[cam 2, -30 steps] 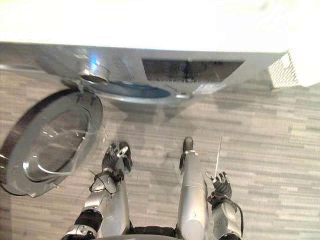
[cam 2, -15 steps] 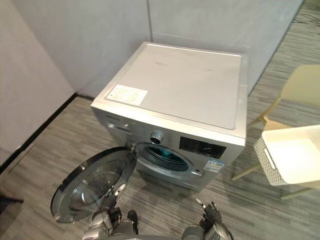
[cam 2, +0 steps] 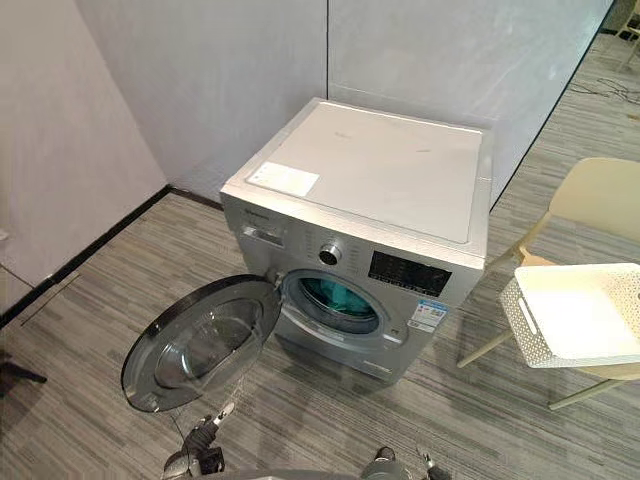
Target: Pick up the laundry basket with both hands and put the clothes into the washing machine.
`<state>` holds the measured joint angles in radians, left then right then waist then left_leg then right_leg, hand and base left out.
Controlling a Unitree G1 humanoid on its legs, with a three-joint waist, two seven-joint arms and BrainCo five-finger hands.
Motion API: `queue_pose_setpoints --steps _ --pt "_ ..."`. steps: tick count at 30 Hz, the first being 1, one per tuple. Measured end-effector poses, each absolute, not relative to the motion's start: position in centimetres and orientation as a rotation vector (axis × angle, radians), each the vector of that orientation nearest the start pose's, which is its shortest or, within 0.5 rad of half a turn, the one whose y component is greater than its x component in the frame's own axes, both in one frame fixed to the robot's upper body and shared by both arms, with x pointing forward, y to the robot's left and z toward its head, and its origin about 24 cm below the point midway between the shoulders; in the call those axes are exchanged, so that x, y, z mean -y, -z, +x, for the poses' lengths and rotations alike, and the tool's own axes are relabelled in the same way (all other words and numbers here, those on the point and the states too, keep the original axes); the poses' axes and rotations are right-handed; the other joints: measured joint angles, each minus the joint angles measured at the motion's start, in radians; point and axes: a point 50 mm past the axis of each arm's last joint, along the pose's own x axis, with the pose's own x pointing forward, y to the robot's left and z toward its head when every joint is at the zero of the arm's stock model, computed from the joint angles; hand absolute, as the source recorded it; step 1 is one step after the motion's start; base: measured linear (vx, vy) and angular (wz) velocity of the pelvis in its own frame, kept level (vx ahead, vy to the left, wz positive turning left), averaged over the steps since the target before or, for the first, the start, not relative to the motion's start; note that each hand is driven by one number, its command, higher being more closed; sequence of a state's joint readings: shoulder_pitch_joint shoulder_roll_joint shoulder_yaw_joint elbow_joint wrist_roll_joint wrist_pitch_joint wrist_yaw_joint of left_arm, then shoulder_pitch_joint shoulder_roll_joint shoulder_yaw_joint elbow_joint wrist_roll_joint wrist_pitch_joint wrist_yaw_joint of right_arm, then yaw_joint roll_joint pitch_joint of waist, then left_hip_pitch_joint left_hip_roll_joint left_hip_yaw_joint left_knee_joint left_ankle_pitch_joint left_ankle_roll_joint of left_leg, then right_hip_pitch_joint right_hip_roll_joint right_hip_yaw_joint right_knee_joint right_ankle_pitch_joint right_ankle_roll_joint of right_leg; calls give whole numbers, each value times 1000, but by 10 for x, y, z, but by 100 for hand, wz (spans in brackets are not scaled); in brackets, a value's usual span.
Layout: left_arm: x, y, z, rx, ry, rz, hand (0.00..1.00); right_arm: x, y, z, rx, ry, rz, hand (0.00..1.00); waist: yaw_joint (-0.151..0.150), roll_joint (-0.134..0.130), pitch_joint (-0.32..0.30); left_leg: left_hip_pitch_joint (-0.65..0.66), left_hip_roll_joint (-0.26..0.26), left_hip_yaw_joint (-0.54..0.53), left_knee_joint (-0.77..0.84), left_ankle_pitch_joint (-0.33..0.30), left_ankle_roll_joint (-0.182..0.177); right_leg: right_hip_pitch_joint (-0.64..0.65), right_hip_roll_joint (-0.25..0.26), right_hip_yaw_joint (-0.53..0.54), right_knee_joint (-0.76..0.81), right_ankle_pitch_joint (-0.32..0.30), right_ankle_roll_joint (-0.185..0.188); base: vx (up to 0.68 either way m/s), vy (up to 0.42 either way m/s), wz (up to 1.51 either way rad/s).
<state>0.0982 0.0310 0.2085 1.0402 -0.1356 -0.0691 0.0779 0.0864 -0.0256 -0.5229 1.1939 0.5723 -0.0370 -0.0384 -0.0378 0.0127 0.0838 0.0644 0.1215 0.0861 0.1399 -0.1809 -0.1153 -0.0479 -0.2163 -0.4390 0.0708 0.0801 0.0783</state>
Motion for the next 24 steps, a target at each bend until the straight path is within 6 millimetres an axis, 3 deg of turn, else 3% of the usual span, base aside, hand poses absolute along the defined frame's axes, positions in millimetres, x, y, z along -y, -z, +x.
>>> queue_pose_setpoints --steps 3,6,8,9,10,11,12,13,14,15,16,17,18,19,21,24 --pt "-205 163 78 -1077 -418 -147 0 206 173 47 -1061 871 712 0 1 -36 16 -13 -39 29 -81 39 21 -54 -48 4 15 -4 5 -265 -31 9" --pt "-210 163 76 -1078 -439 -140 0 204 170 59 -1037 804 675 0 18 -46 21 -27 -38 67 -98 58 30 -80 -44 31 11 -17 25 -192 -45 -7" --pt "-213 162 78 -1078 -423 -104 0 199 167 74 -1012 720 634 0 26 -54 23 4 -40 100 -171 95 35 -81 -26 58 -5 -64 81 -135 -1 -18" --pt "-212 162 79 -1079 -415 -98 0 199 165 79 -998 694 619 0 25 -40 25 5 -19 107 -186 111 51 -85 -13 63 5 -115 135 -135 -35 1" --pt "-207 163 78 -1086 -411 -110 0 206 162 86 -969 679 601 0 22 -19 28 -2 38 128 -190 162 69 -133 11 115 214 -120 22 -160 -65 18" --pt "-210 162 79 -1077 -418 -106 0 203 163 85 -973 672 601 0 24 -29 34 -4 40 118 -185 162 68 -145 9 136 331 -135 5 -127 -125 55" --pt "-222 159 82 -1058 -441 -89 0 195 165 77 -992 670 616 0 23 -73 30 -30 34 91 -156 169 57 -156 3 170 526 -155 5 -81 -153 57" --pt "-227 157 85 -1046 -457 -89 0 190 166 75 -1001 669 626 0 28 -99 27 -41 28 84 -142 171 49 -163 4 182 555 -176 7 -49 -124 53" --pt "-235 155 86 -1037 -491 -90 0 183 168 72 -1014 664 645 0 30 -119 19 -56 27 62 -123 177 38 -166 32 204 511 -169 48 -13 -133 0" --pt "-223 158 88 -1043 -487 -128 0 188 167 73 -999 665 635 0 55 -86 10 -107 73 44 -103 191 35 -117 95 244 407 -194 63 -18 -82 -10" --pt "-223 158 87 -1043 -487 -129 0 188 167 73 -998 666 638 0 56 -90 12 -108 71 47 -105 193 32 -116 91 247 431 -217 50 0 -123 8" --pt "-226 156 92 -1035 -488 -121 0 188 168 69 -1014 672 644 0 49 -115 7 -100 29 31 -129 216 24 -63 78 254 390 -267 38 12 -128 29" --pt "-224 156 97 -1023 -490 -129 0 192 171 59 -1052 694 631 0 54 -113 1 -92 14 28 -172 234 19 -13 82 253 259 -286 13 23 -108 28" --pt "-223 156 97 -1023 -491 -130 0 194 171 59 -1055 693 624 0 56 -106 -4 -97 11 28 -183 242 14 4 87 254 207 -289 9 7 -79 9" --pt "-206 159 100 -1038 -455 -156 0 202 170 61 -1054 699 603 0 49 -49 -9 -119 21 -1 -218 277 15 3 113 250 132 -249 -1 -58 -9 4" --pt "-197 161 97 -1048 -417 -157 0 206 170 59 -1056 714 599 0 52 -23 -14 -121 17 -6 -226 290 19 -1 112 248 131 -247 -1 -33 15 3"
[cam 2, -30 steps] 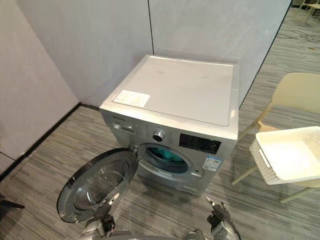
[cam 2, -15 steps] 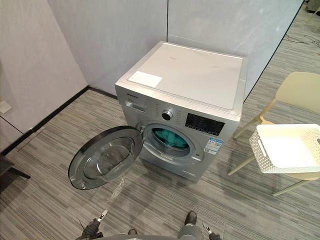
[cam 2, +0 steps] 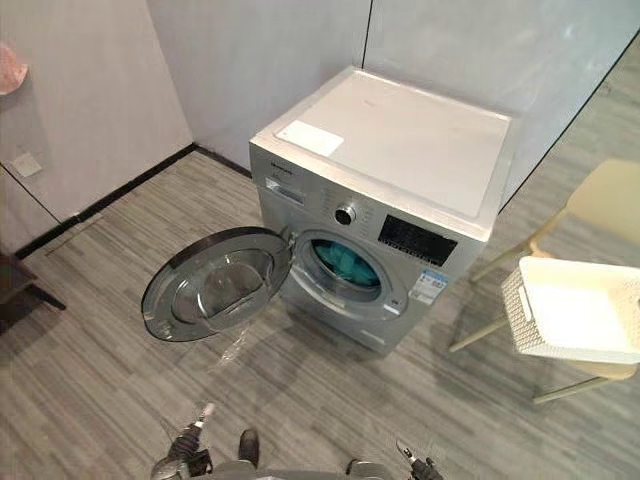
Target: Pick up the laundry basket with both hands and put the clothes into the washing machine.
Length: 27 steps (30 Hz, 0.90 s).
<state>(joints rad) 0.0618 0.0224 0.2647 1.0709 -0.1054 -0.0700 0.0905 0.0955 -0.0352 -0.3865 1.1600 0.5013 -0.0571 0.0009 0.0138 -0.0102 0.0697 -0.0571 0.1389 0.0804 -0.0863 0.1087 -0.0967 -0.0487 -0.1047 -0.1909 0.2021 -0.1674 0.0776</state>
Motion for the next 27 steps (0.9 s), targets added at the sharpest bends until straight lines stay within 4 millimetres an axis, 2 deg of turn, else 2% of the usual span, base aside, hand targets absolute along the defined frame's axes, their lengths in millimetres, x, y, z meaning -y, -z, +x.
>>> queue_pose_setpoints --steps 1,3,5,7,9,11,12,14,15,17,18,19,20,21,22,23,24,25,26,27 --pt "-197 161 97 -1045 -418 -159 0 206 170 59 -1056 711 596 0 1 1 2 -2 -1 -1 12 1 -2 5 -2 -1 1 -1 1 12 16 9" --pt "-198 156 108 -996 -403 -145 0 202 169 65 -1045 682 590 0 2 -1 31 -31 -6 -10 123 -36 1 30 -12 -11 12 -6 2 -25 16 21" --pt "-197 144 128 -886 -392 -164 0 203 166 75 -1006 651 572 0 2 -7 67 -110 -11 -45 297 -95 1 34 -23 -36 36 -17 8 -84 25 33" --pt "-198 131 140 -784 -409 -205 0 206 163 80 -976 647 566 0 5 -5 73 -132 -11 -53 349 -123 8 31 -38 -39 60 -29 14 -55 72 12" --pt "-209 114 149 -670 -450 -237 0 208 160 86 -941 639 561 0 8 0 74 -128 -1 -46 345 -140 17 23 -40 -23 78 -30 16 -50 54 -17" --pt "-232 87 160 -511 -530 -249 0 211 158 86 -931 622 538 0 25 0 72 -125 2 -11 336 -157 27 -3 -45 11 96 -34 13 -100 45 -40" --pt "-247 69 167 -408 -573 -246 0 215 159 79 -950 625 512 0 29 9 67 -128 2 7 324 -158 26 -12 -50 26 99 -31 17 -117 41 -29" --pt "-261 56 170 -343 -615 -227 0 220 160 67 -973 644 498 0 26 19 50 -124 1 33 300 -157 25 -20 -57 33 87 -29 27 -61 42 -15" --pt "-271 47 171 -299 -647 -211 0 223 161 54 -999 674 495 0 24 27 29 -108 -6 51 259 -150 15 -21 -59 42 62 -24 34 26 40 -15" --pt "-280 38 172 -260 -673 -193 0 227 162 42 -1016 718 502 0 23 38 10 -82 -19 55 202 -132 9 -6 -63 46 23 -13 45 68 29 -3" --pt "-285 30 174 -228 -678 -176 0 232 163 28 -1040 766 510 0 11 48 -8 -67 -29 53 171 -113 13 -1 -69 36 -5 0 51 83 34 11" --pt "-287 26 177 -211 -675 -165 0 234 163 25 -1040 786 517 0 5 45 -13 -64 -35 46 159 -103 18 3 -72 31 -16 4 57 126 46 17" --pt "-294 16 183 -177 -672 -132 0 237 164 19 -1042 824 533 0 2 55 -23 -58 -44 42 144 -90 25 12 -77 28 -34 10 61 165 76 -1" --pt "-304 5 189 -141 -678 -82 0 238 163 18 -1040 838 541 0 3 50 -28 -49 -53 54 129 -87 27 10 -84 36 -46 19 68 139 64 -9" --pt "-311 -2 192 -119 -684 -59 0 238 163 18 -1039 838 543 0 2 50 -31 -48 -56 61 126 -84 28 9 -86 42 -54 32 66 163 84 -31" --pt "-324 -18 199 -61 -706 -19 0 237 164 23 -1032 827 550 0 3 50 -32 -51 -60 75 123 -82 33 3 -88 58 -71 41 69 96 48 -38" --pt "-337 -38 206 8 -735 16 0 235 163 34 -1012 797 561 0 3 34 -31 -65 -63 95 122 -83 36 -19 -85 77 -83 57 70 132 64 -45" --pt "-343 -48 210 43 -748 33 0 234 163 40 -1000 782 566 0 6 32 -33 -76 -66 107 124 -83 37 -31 -84 87 -92 66 71 71 44 -47" --pt "-355 -71 219 113 -754 82 0 232 162 56 -973 742 564 0 6 21 -35 -110 -68 124 132 -86 42 -59 -84 103 -119 92 72 80 57 -37" --pt "-361 -84 223 149 -755 109 0 230 161 64 -959 717 561 0 7 13 -35 -132 -68 130 139 -87 43 -69 -83 111 -133 106 74 80 52 -34"
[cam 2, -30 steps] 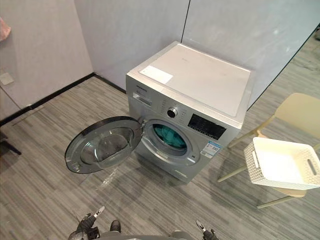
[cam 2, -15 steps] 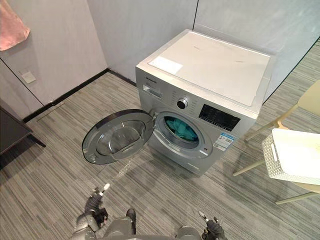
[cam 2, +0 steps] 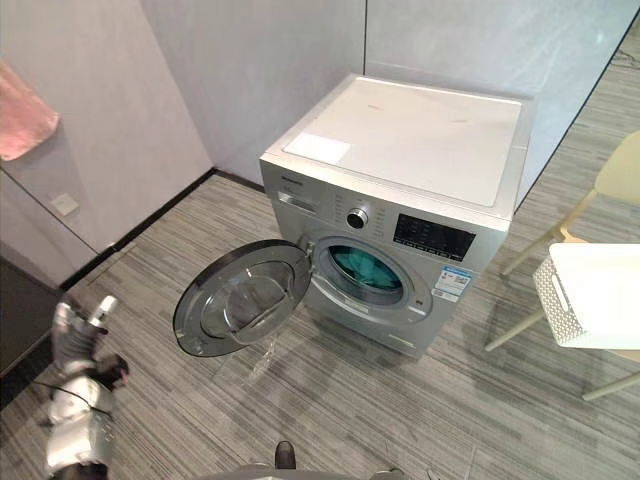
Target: Pick up the laundry basket with both hands and put the clothes into the washing machine.
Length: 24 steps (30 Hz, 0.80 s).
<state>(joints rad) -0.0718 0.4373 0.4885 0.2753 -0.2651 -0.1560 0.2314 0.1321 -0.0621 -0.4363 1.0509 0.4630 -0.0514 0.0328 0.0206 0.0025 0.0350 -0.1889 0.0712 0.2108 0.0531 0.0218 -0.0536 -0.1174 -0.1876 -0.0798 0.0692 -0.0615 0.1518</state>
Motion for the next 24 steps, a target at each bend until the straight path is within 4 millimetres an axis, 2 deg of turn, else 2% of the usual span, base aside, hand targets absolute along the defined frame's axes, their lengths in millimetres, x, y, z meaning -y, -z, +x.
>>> queue_pose_setpoints --steps 1,3,5,6,7,9,11,12,14,15,17,18,20,22,23,24 --pt "-372 -107 234 207 -757 151 0 228 158 80 -929 660 551 0 -1 -15 10 -45 4 3 25 -4 7 -21 2 5 -36 34 -1 61 34 -21" --pt "-390 -137 250 258 -775 177 0 224 153 100 -890 587 529 0 -6 -41 33 -102 21 6 71 -17 23 -43 11 12 -79 88 1 10 15 -18" --pt "-404 -172 273 307 -789 140 0 227 145 120 -830 526 505 0 -7 -59 76 -179 52 -9 144 -39 31 -75 36 14 -109 164 -1 -64 34 -14" --pt "-406 -181 278 317 -788 134 0 228 143 125 -815 520 504 0 -7 -64 88 -199 59 -15 161 -45 32 -86 43 14 -113 179 -1 -103 54 -11" --pt "-411 -199 286 333 -780 126 0 229 139 133 -785 514 512 0 -8 -77 110 -239 72 -21 188 -52 38 -106 54 11 -129 215 3 -129 62 -9" --pt "-414 -220 296 352 -773 100 0 229 134 143 -749 485 497 0 -7 -95 148 -308 92 -38 222 -59 43 -139 74 9 -166 285 -2 -151 74 -8" --pt "-414 -229 304 354 -770 41 0 225 129 154 -712 453 499 0 -4 -101 193 -360 119 -51 254 -65 49 -174 92 5 -168 336 -6 -190 100 -13" --pt "-413 -230 309 339 -751 -4 0 219 128 157 -714 421 491 0 -3 -110 214 -404 145 -61 269 -71 54 -205 115 0 -168 369 -8 -237 107 -16" --pt "-411 -224 313 303 -739 -14 0 211 130 155 -729 402 498 0 -3 -128 221 -434 166 -64 271 -69 59 -227 124 -13 -162 363 -20 -142 58 -23" --pt "-405 -212 318 268 -716 -45 0 206 131 155 -734 390 505 0 14 -137 226 -456 197 -62 280 -65 57 -238 123 -54 -121 345 -36 -49 48 -37" --pt "-395 -200 327 235 -687 -82 0 205 130 155 -731 385 504 0 30 -142 229 -471 223 -62 289 -62 51 -233 121 -62 -101 347 -36 17 52 -31" --pt "-383 -186 334 198 -657 -118 0 204 128 159 -714 376 504 0 27 -167 235 -481 236 -68 302 -50 32 -216 124 -48 -117 351 -32 40 26 -15" --pt "-378 -174 334 196 -691 -139 0 206 124 162 -686 382 502 0 30 -171 248 -483 252 -64 298 -38 13 -215 139 -55 -138 351 -32 2 -31 -22" --pt "-368 -150 335 138 -691 -140 0 207 124 161 -688 395 503 0 48 -163 250 -473 263 -48 296 -33 5 -213 147 -50 -149 350 -31 -16 -34 -22" --pt "-356 -128 336 83 -668 -112 0 207 125 160 -697 396 503 0 53 -154 253 -459 260 -44 294 -31 1 -193 146 -52 -163 346 -26 0 0 0" --pt "-350 -116 336 43 -648 -77 0 206 126 159 -706 396 504 0 53 -152 254 -450 256 -41 294 -31 1 -184 144 -50 -163 336 -14 -2 -18 12"
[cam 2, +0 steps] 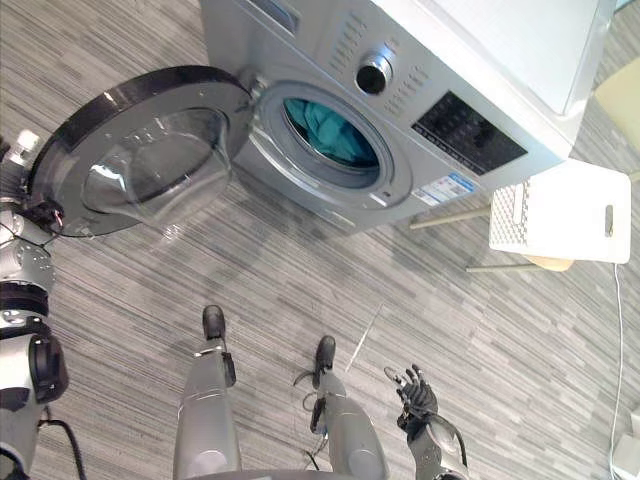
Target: Pick up the laundry basket with both hands and put the clothes into the washing machine.
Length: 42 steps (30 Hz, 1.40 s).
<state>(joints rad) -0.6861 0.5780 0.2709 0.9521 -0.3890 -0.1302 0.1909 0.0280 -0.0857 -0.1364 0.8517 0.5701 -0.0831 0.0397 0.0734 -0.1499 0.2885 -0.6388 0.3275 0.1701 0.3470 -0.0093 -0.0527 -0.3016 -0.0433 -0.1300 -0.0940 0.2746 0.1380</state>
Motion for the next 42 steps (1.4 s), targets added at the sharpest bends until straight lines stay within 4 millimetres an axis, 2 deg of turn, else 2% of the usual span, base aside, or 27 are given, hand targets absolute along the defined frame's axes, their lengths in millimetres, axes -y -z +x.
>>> queue_pose_setpoints --steps 2,3,5,6,7,8,10,12,14,15,16,18,19,20,21,22,24,25,27,29,30,31,33,36,38,39,42 --pt "-306 -66 336 -109 -517 20 0 204 128 158 -729 389 493 0 -1 1 0 43 -31 12 -17 -7 -7 31 -32 3 4 -36 28 -22 -2 18" --pt "-290 -54 336 -139 -468 29 0 203 129 158 -734 393 491 0 -2 1 -1 50 -42 16 -28 -9 -4 34 -44 2 8 -46 38 -84 21 22" --pt "-211 -14 335 -243 -215 75 0 201 127 168 -731 389 490 0 -26 0 -1 71 -103 22 -46 -8 -4 29 -103 -1 56 -127 43 -128 30 28" --pt "-193 -5 332 -267 -149 89 0 199 126 173 -728 380 494 0 -37 1 -2 79 -112 26 -61 -7 -5 15 -111 0 77 -130 43 -147 35 12" --pt "-160 6 328 -304 -49 94 0 194 124 180 -713 367 505 0 -64 0 -3 98 -131 34 -90 -1 -11 -8 -128 16 117 -147 43 -159 44 -13" --pt "-133 12 324 -319 57 126 0 190 123 182 -709 362 515 0 -83 -5 -6 127 -142 61 -125 11 -14 -19 -142 33 140 -166 42 -145 40 -20" --pt "-101 20 315 -339 214 173 0 185 124 182 -716 360 526 0 -103 -11 -10 190 -161 107 -181 24 -21 -22 -160 72 147 -178 46 -65 22 -43" --pt "-59 26 303 -368 361 171 0 185 130 173 -756 380 521 0 -131 -9 -42 291 -187 202 -295 61 -30 -26 -172 137 141 -197 18 -17 0 -104" --pt "-45 18 306 -343 392 151 0 186 132 169 -771 388 520 0 -156 -3 -63 335 -191 249 -348 86 -30 -35 -168 164 126 -197 18 7 -20 -101" --pt "-41 7 314 -305 398 158 0 190 134 165 -780 403 518 0 -178 9 -72 365 -193 277 -376 101 -34 -36 -164 168 114 -198 16 32 -46 -89" --pt "-41 -2 321 -276 392 154 0 195 136 160 -788 424 515 0 -190 18 -78 385 -192 288 -392 115 -35 -36 -158 171 107 -198 16 52 -69 -101" --pt "-50 -19 336 -226 311 111 0 216 140 139 -804 518 510 0 -230 61 -99 422 -187 287 -421 141 -28 -33 -141 176 104 -197 16 86 -79 -71" --pt "-54 -21 339 -219 286 98 0 222 141 131 -811 549 510 0 -235 73 -106 428 -185 287 -424 141 -28 -33 -138 175 106 -197 16 137 -64 -23" --pt "-58 -22 340 -210 248 68 0 233 145 113 -834 616 517 0 -251 96 -114 446 -180 281 -437 148 -27 -19 -131 168 111 -180 20 165 -51 13" --pt "-64 -17 339 -226 223 54 0 238 150 94 -871 679 530 0 -267 111 -113 471 -172 265 -439 149 -28 7 -125 157 121 -146 26 177 -53 18" --pt "-69 -12 337 -243 204 43 0 240 153 86 -893 703 537 0 -267 117 -115 482 -165 263 -439 149 -28 19 -117 155 124 -151 17 181 -51 16" --pt "-92 14 323 -333 127 22 0 242 158 66 -939 776 567 0 -276 131 -121 513 -150 249 -440 142 -38 57 -104 133 124 -169 8 187 -51 8" --pt "-97 23 318 -364 117 32 0 242 159 63 -945 791 577 0 -277 134 -122 515 -148 246 -440 142 -38 62 -103 130 124 -172 8 161 -36 13" --pt "-115 49 298 -466 77 67 0 243 160 58 -953 822 601 0 -274 141 -122 520 -148 242 -439 141 -39 72 -104 126 120 -176 8 93 -13 9" --pt "-137 83 265 -613 47 115 0 242 162 53 -974 844 619 0 -272 148 -120 537 -153 231 -439 140 -41 109 -110 108 104 -177 8 75 2 22" --pt "-147 101 242 -697 34 125 0 241 163 48 -990 857 626 0 -268 154 -120 551 -154 216 -439 136 -46 132 -113 95 103 -186 4 43 5 31" --pt "-152 110 229 -739 24 125 0 241 164 47 -995 859 627 0 -264 159 -120 558 -154 211 -439 133 -50 143 -114 88 103 -190 3 42 13 31" --pt "-171 133 187 -870 -27 123 0 240 164 47 -998 855 628 0 -244 177 -126 571 -155 190 -439 125 -59 172 -117 69 104 -201 10 12 19 31" --pt "-199 157 121 -1059 -154 106 0 241 163 52 -982 831 631 0 -192 204 -143 575 -155 154 -440 121 -64 200 -120 39 106 -224 22 -19 12 34" --pt "-209 162 96 -1126 -217 85 0 241 163 57 -979 813 623 0 -171 214 -153 577 -157 129 -440 120 -64 220 -124 9 106 -235 27 -13 10 47" --pt "-214 166 76 -1173 -273 55 0 242 162 62 -980 791 602 0 -161 217 -158 581 -164 108 -439 119 -63 243 -132 -9 106 -247 42 -7 18 50" --pt "-214 169 54 -1220 -333 -4 0 245 158 77 -972 727 543 0 -133 213 -165 579 -190 71 -431 111 -50 272 -155 -38 107 -263 61 5 55 52"
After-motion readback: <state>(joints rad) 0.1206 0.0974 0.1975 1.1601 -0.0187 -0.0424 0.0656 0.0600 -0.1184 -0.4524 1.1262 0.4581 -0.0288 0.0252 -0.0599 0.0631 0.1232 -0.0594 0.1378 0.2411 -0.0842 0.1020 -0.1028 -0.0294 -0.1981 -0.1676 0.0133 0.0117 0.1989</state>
